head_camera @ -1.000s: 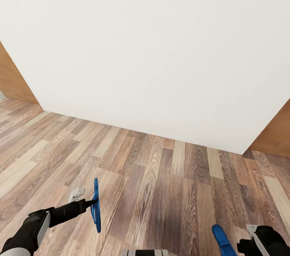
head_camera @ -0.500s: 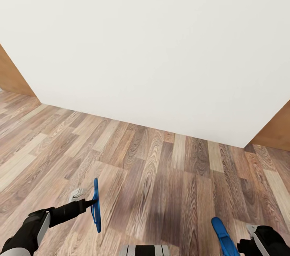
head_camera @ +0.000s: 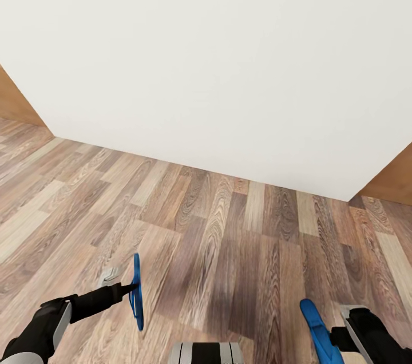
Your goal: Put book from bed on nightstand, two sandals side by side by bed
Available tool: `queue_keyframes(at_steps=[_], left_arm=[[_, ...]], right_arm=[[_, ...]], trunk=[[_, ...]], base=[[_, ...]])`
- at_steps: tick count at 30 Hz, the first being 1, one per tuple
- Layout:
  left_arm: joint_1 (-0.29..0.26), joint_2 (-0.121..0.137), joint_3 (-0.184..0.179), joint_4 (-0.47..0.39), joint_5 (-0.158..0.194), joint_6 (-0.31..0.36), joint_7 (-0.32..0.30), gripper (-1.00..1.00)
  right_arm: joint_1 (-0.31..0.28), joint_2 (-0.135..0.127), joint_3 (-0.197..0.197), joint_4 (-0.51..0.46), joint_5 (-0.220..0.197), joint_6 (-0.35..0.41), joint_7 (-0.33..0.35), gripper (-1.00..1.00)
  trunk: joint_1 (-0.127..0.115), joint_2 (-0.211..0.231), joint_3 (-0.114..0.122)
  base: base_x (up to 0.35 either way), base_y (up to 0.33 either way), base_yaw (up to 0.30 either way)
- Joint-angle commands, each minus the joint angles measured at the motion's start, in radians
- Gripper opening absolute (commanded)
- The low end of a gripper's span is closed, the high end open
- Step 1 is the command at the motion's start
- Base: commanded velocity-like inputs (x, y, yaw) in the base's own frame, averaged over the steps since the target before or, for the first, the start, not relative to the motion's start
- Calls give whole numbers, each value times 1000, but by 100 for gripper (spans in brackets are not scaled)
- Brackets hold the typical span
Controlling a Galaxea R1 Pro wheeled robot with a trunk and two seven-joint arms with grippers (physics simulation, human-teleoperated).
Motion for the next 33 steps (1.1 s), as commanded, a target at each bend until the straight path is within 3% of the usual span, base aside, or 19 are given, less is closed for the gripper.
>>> queue_keyframes(at_steps=[1,4,7,11,33], left_arm=[[-1,-1,6,-1,-6,7,-8,-100],[-1,0,6,-1,-6,7,-8,-100],[-1,0,6,-1,-6,7,-7,-100],[-1,-1,6,-1,-6,7,-6,-100],[-1,-2,5,-1,-7,6,-3,-100]], right_arm=[[-10,2,0,-2,7,4,3,100],[-34,24,29,-10,13,-11,5,100],[-43,39,119,-62,15,-30,6,100],[-46,45,167,-118,12,-29,6,100],[-46,31,180,-119,4,-28,8,100]], trunk=[[0,-1,-5],[2,-1,-16],[3,-2,-28],[5,-3,-43],[15,-8,-129]], base=[[0,0,0],[0,0,0],[0,0,0],[0,0,0],[0,0,0]])
